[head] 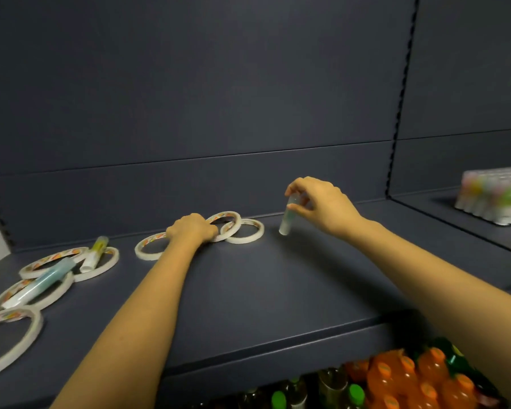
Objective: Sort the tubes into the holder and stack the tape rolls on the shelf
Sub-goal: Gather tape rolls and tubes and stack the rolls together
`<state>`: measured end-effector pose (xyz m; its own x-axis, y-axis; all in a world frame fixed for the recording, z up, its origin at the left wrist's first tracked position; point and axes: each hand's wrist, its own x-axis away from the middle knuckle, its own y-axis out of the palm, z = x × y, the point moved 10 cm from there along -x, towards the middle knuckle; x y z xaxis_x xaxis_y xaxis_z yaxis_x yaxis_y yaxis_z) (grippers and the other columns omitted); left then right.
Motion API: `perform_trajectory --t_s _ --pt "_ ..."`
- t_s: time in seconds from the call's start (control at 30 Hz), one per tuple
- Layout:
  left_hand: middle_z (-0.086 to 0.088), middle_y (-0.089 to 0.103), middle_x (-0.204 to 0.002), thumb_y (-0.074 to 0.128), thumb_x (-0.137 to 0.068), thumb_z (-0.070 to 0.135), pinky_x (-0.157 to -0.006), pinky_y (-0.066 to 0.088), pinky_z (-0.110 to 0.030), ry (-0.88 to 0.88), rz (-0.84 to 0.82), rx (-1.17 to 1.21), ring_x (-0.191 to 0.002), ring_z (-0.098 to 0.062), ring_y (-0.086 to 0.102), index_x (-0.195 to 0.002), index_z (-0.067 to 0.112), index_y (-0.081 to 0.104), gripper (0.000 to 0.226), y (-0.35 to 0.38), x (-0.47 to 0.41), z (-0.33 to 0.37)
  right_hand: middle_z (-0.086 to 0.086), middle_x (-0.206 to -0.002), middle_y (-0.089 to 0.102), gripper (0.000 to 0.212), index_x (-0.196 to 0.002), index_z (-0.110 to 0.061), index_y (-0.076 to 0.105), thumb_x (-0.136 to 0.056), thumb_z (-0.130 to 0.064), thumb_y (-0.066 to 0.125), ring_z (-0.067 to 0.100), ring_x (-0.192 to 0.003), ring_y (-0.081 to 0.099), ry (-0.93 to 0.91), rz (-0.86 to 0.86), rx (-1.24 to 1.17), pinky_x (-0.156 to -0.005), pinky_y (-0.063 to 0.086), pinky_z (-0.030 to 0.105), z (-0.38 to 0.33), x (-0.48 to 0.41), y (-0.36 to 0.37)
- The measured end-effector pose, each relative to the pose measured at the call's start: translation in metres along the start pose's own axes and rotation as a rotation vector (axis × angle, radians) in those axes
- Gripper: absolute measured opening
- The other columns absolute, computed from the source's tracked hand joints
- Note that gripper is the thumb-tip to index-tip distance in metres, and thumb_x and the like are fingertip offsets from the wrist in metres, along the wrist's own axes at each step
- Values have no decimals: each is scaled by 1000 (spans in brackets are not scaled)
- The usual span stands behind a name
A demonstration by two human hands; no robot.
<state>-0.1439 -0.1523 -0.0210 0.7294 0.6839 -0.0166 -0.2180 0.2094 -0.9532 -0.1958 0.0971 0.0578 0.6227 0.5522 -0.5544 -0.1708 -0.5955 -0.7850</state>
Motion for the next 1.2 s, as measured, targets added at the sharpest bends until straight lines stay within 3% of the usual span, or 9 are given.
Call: perform_trajectory --t_s 0.1,0.27,0.37,0.47,0.67,0.83,0.97,1.1,1.2 --pt "-14 66 -86 62 -77 33 -80 47 -34 -2 -144 153 -93 -30 63 -81 8 66 26 5 -6 4 -8 -104 55 22 -110 -23 57 -90 -31 61 15 -84 57 11 0 43 -74 49 33 13 19 -17" --pt "-18 64 -97 60 -81 36 -91 47 -40 131 -36 168 -103 -35 60 -75 6 60 31 -20 2 55 -10 -98 51 23 -110 -20 57 -89 -28 62 15 -81 57 69 36 69 -77 51 36 49 43 -52" --pt "-10 54 -78 57 -81 36 -78 46 -37 226 -12 131 -85 -31 56 -65 10 51 32 -21 20 104 -5 -105 58 23 -110 -19 57 -89 -26 63 16 -82 57 110 53 90 -78 50 36 76 57 -74" --pt "-5 44 -62 56 -82 37 -60 32 -27 322 -15 131 -66 -24 43 -58 11 43 37 -14 42 158 -1 -105 59 24 -110 -17 57 -89 -25 63 16 -81 56 139 72 102 -78 50 37 104 73 -99" --pt "-3 37 -53 55 -82 39 -51 23 -23 470 -13 173 -52 -19 32 -51 12 37 45 9 101 273 3 -99 61 24 -107 -12 59 -85 -20 66 14 -75 52 171 123 146 -73 48 34 170 118 -166" --pt "-5 51 -58 56 -80 36 -61 36 -26 566 -59 200 -55 -22 44 -56 11 54 35 37 159 365 1 -97 60 23 -106 -13 59 -85 -20 67 15 -75 55 229 155 182 -72 47 31 238 163 -227" --pt "-3 48 -55 57 -80 40 -59 34 -25 609 -34 177 -53 -20 42 -55 12 52 37 54 197 425 8 -97 65 25 -106 -9 61 -83 -17 69 20 -76 57 248 195 194 -75 49 37 291 192 -270" --pt "-2 42 -51 55 -82 47 -61 34 -26 622 6 170 -52 -20 39 -49 14 49 47 64 220 468 0 -95 63 24 -106 -10 60 -84 -18 68 15 -75 56 274 218 183 -70 46 28 342 208 -294" --pt "-2 42 -53 53 -84 49 -60 35 -25 621 25 173 -53 -19 40 -60 11 54 45 67 229 490 -5 -91 57 25 -106 -12 60 -84 -19 68 13 -74 55 287 226 155 -70 46 26 370 210 -298"
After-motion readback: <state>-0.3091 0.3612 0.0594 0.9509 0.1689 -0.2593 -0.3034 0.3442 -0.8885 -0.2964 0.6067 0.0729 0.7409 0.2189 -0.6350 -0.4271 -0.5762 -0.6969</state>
